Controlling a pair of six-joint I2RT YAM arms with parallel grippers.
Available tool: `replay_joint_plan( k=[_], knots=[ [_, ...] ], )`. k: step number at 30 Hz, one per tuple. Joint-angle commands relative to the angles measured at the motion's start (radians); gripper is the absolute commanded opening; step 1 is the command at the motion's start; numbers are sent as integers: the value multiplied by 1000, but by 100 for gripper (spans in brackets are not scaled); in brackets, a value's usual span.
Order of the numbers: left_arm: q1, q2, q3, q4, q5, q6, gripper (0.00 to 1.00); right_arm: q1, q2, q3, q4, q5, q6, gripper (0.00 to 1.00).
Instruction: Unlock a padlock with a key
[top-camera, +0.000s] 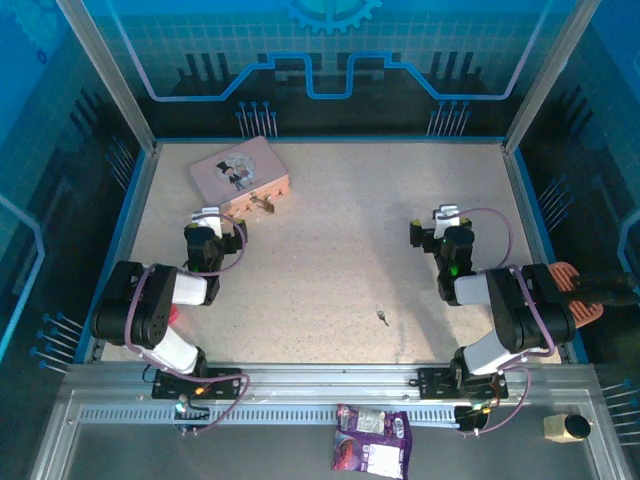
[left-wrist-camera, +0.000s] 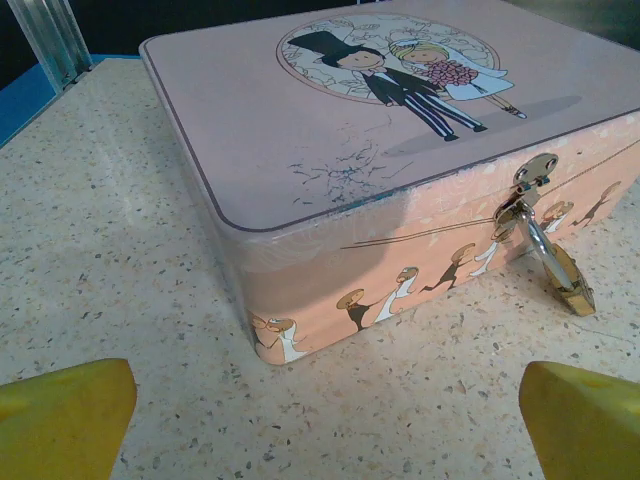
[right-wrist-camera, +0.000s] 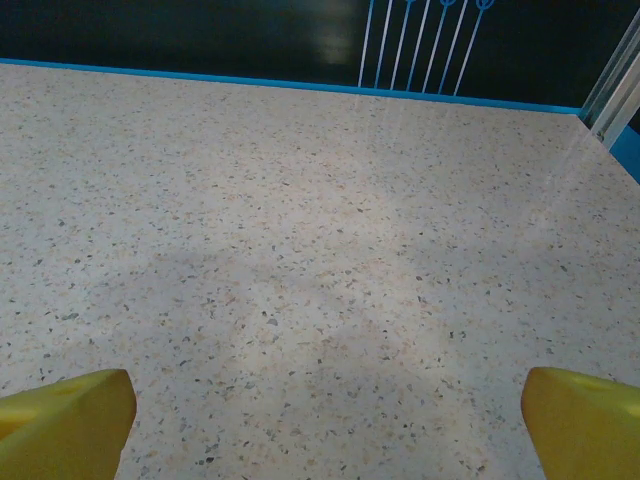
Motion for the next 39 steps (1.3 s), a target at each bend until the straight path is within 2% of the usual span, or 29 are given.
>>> replay_joint_plan(
  k=[1, 31, 33, 35, 39],
  knots=[
    [-3, -10, 0, 26, -12, -10, 99, 13, 9, 8, 21, -2, -18, 100],
    [-3, -10, -2, 30, -17, -10, 99, 14, 8, 8, 20, -4, -18, 100],
    [-4, -12, -9, 40, -36, -12, 99, 15, 8, 4, 28, -28, -32, 100],
    [-18, -38, -40, 84, -18, 11, 99, 18, -2, -11, 41, -109, -63, 100],
    [-110, -187, -75, 39, -103, 102, 99, 38, -63, -122, 196, -193, -123, 100]
  ],
)
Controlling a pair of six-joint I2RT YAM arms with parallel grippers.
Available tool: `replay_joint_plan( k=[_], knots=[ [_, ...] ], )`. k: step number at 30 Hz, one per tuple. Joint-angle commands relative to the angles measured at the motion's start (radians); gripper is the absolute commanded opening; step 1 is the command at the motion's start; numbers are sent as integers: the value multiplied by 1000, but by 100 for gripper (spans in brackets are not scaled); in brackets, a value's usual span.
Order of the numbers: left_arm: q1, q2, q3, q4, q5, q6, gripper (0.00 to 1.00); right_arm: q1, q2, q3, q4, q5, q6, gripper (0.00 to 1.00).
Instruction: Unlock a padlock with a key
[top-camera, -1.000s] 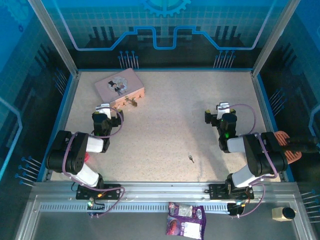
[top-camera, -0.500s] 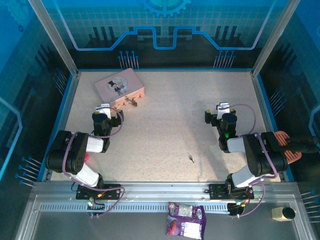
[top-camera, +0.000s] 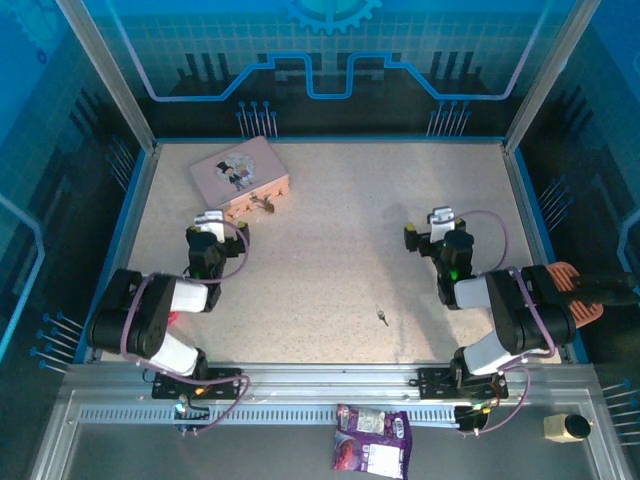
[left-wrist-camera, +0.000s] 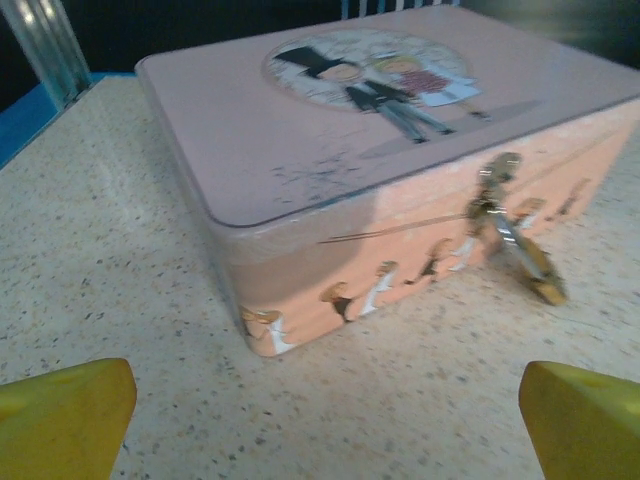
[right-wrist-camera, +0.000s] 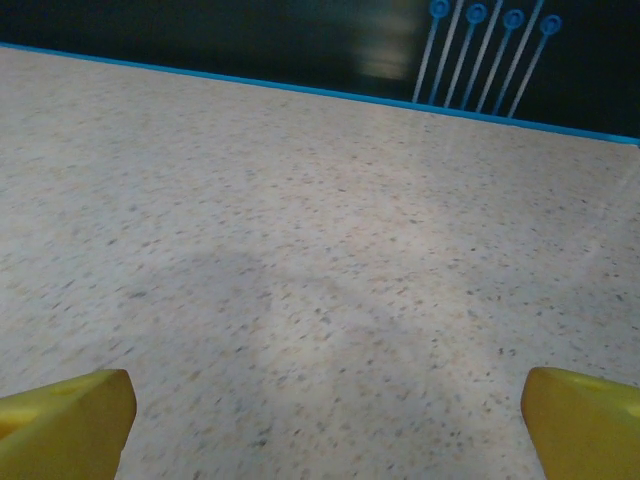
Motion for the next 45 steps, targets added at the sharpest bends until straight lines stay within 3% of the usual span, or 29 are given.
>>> replay_joint_plan(
  k=[1, 3, 7, 12, 15, 17, 20, 22, 23, 26, 29, 32, 38, 42, 45],
  knots=[
    [-65, -124, -16, 13, -96, 81, 99, 35, -71, -81, 133, -93, -78, 100],
    [-88, -165, -24, 14, -131, 102, 99, 44, -135, -71, 52, -85, -89, 100],
    [-128, -325, -8, -100, -162, 44, 99, 55, -320, 32, -289, -66, -55, 100],
    [-139, -536, 178, -694, -203, -307, 99, 61, -504, 250, -792, -94, 94, 100],
    [-140, -580, 247, -901, -154, -432, 99, 54, -548, 393, -1094, -54, 247, 100],
    [-139, -616, 270, -1008, -138, -516, 99, 41, -566, 439, -1205, -28, 379, 100],
    [-139, -692, 288, -1157, -115, -633, 99, 12, -612, 446, -1273, -127, 464, 100],
    [-137, -757, 278, -1250, -130, -730, 99, 8, -642, 451, -1303, -274, 429, 100],
    [-136, -790, 268, -1265, -107, -732, 99, 18, -650, 459, -1325, -301, 429, 100],
    [-134, -896, 194, -1166, 100, -633, 99, 81, -652, 502, -1452, -313, 423, 100],
    [-144, -922, 148, -1091, 261, -589, 99, 193, -648, 534, -1584, -228, 426, 100],
    [-227, -839, 143, -1114, 261, -555, 99, 337, -650, 526, -1663, -140, 459, 99],
    [-489, -711, 154, -1069, 219, -415, 99, 602, -581, 471, -1750, -12, 651, 99],
    [-560, -655, 125, -986, 226, -348, 99, 724, -476, 435, -1765, 27, 746, 93],
    [-573, -649, 82, -926, 223, -327, 99, 750, -398, 416, -1760, 25, 779, 88]
  ],
)
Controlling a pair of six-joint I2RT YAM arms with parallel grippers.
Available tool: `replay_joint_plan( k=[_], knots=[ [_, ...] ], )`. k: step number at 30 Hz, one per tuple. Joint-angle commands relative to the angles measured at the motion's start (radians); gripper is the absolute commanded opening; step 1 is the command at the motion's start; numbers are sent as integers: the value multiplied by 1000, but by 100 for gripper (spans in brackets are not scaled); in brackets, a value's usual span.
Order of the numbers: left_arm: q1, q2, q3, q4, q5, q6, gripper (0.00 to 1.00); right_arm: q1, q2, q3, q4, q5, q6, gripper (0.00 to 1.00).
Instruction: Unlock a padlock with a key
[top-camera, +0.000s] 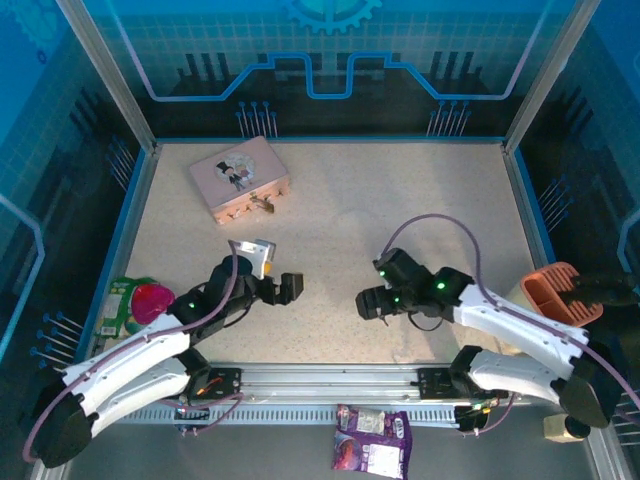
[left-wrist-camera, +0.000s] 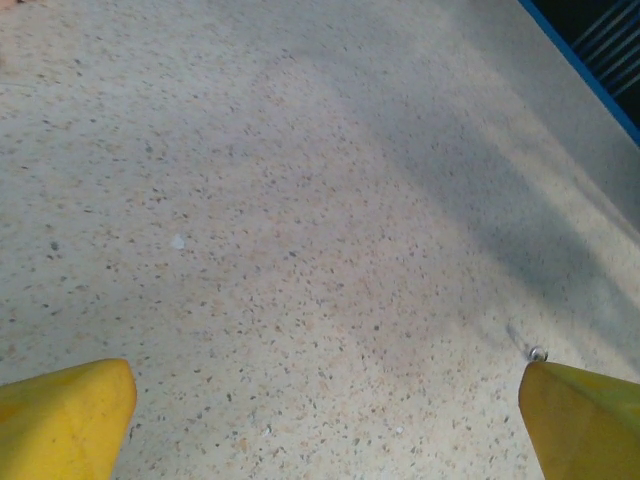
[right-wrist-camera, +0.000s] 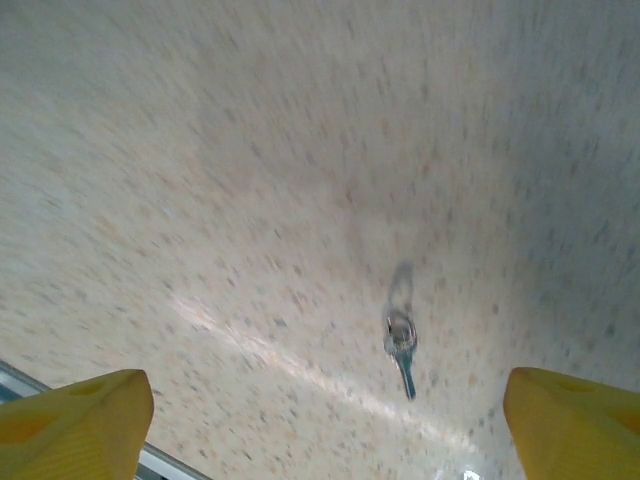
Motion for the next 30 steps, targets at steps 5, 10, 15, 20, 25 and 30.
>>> replay_joint_plan(
  k=[5, 10, 15, 20, 25, 30],
  knots=[
    [-31, -33, -81, 118, -89, 75, 99, 20, 196, -11, -38, 5, 90, 77],
    [-39, -80, -113, 157, -96, 50, 99, 20, 337, 53, -79, 37, 68, 61],
    [-40, -81, -113, 161, -102, 46, 99, 16, 439, 99, -94, 69, 78, 42],
    [-40, -43, -103, 175, -90, 49, 99, 11, 491, 125, -94, 81, 71, 37],
    [-42, -20, -105, 186, -80, 40, 99, 8, 519, 132, -62, 54, 70, 29],
    [-41, -17, -102, 189, -61, 37, 99, 8, 550, 132, -52, 60, 75, 26]
  ],
)
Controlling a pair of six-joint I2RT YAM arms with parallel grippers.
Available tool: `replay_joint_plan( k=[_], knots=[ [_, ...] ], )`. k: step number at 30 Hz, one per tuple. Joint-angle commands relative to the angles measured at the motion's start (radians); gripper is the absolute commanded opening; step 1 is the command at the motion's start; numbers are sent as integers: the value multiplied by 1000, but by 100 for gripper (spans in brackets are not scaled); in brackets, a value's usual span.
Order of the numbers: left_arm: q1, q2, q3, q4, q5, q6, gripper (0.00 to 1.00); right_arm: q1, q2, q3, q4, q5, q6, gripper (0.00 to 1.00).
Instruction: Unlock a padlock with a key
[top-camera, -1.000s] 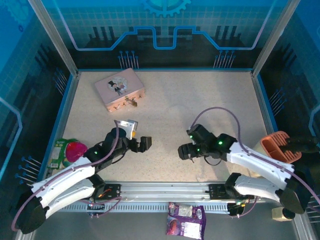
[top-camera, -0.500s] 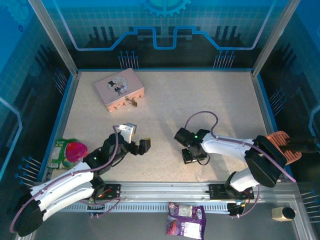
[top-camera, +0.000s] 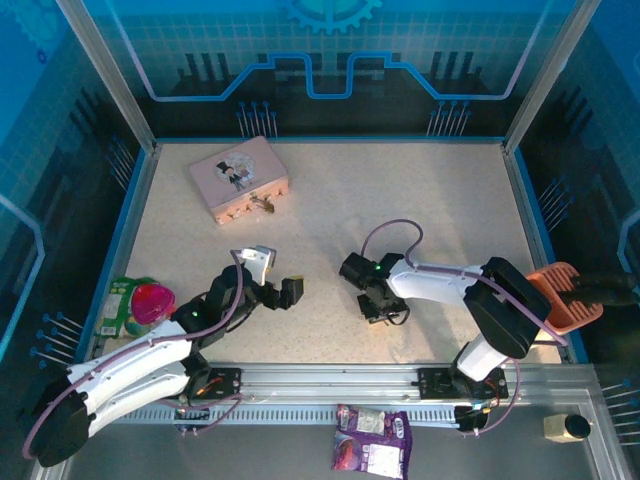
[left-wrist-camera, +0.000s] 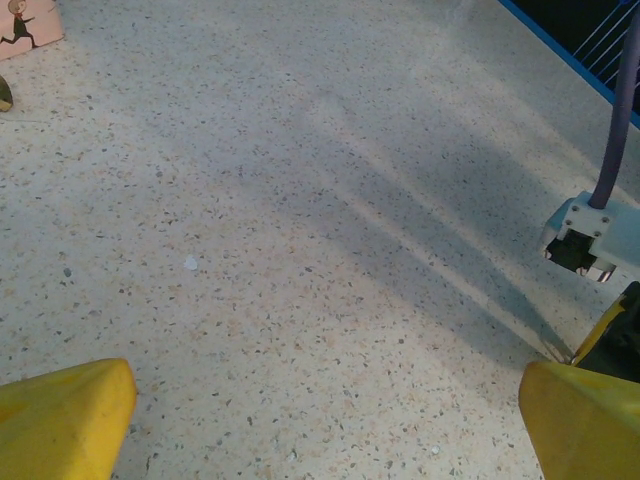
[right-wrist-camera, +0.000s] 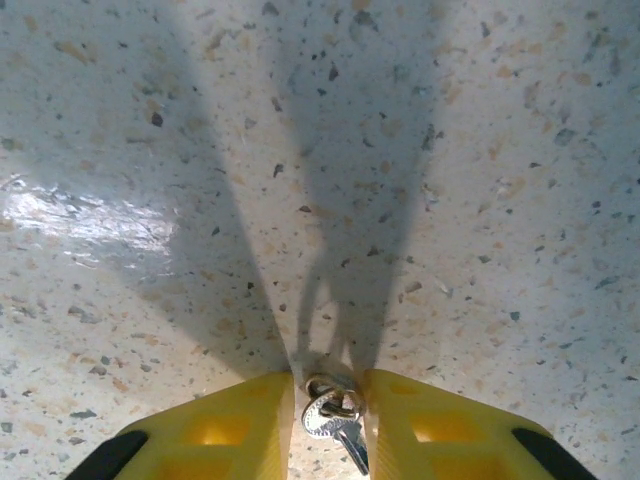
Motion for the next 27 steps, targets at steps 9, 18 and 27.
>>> replay_joint_plan(
  k=[9, 18, 27],
  knots=[
    [-10, 33, 4, 44, 16, -9, 99, 17, 25, 1, 57, -29, 21, 19],
    [-10, 57, 11, 47, 14, -9, 99, 31, -44, -6, 43, 25, 53, 6],
    [-10, 58, 16, 77, 95, 16, 99, 23, -341, -24, 129, 75, 111, 0]
  ],
)
